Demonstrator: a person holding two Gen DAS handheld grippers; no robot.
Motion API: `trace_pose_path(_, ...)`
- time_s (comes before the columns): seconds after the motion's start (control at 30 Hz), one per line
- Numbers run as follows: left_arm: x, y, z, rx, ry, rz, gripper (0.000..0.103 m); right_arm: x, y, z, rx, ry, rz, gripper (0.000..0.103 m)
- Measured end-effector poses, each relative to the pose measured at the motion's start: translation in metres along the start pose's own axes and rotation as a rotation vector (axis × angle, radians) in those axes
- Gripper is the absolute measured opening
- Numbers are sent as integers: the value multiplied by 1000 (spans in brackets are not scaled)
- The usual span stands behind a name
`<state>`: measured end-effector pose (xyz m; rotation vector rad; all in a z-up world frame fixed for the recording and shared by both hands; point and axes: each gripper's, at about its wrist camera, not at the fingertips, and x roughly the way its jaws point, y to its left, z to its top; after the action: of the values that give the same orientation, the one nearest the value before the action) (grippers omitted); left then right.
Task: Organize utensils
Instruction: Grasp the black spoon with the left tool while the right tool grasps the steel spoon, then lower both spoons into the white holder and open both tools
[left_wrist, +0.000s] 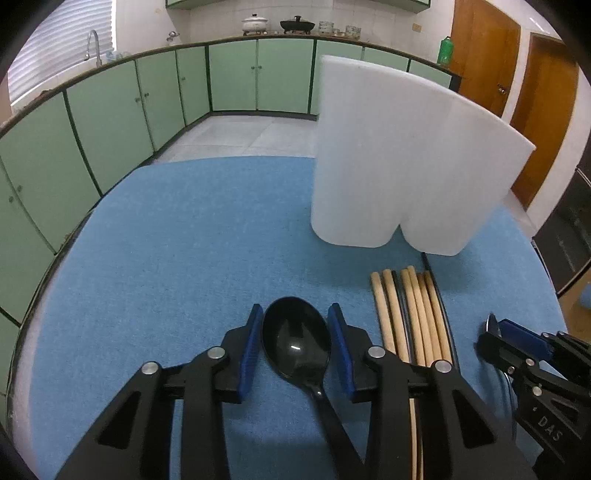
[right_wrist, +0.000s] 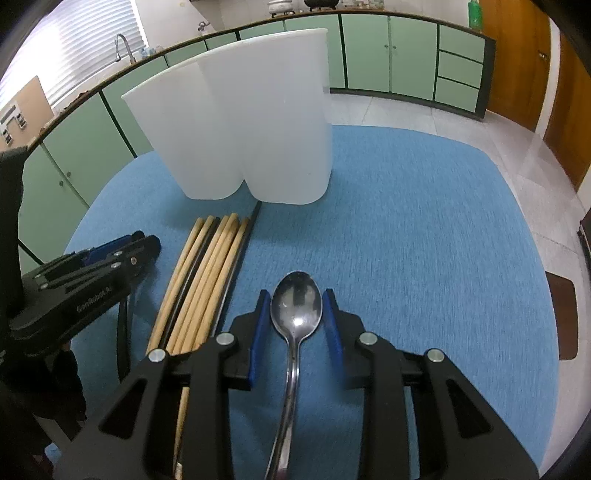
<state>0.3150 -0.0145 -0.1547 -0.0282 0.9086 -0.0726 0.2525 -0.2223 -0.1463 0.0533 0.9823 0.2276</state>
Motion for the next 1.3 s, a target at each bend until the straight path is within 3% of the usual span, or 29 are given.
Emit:
trace_pose_path(0.13,-14,4,-7,-2,-49,-43,35,-13,-2,-1,9,-53,25,27)
trace_pose_path(0.53,-96,16,1,42,-461,-87,35,-91,-4,19,19,-350,167,27)
trace_pose_path(0.67,-112,16,13,52,-551,-97,35,-115,-9,40,29,-430,198,27)
trace_pose_path(1.03,-124,-12,114,114,-772,-51,35,-153,-26,123,-5,-569,175,27)
trace_pose_path(1.13,-110,-23,139,138,-804,-11,35,-145,-30,144,5,-579,136,27)
trace_pose_path(1.3,-82,-35,152,152,-797,16,35,-116,-36,171,25,-572,74,27)
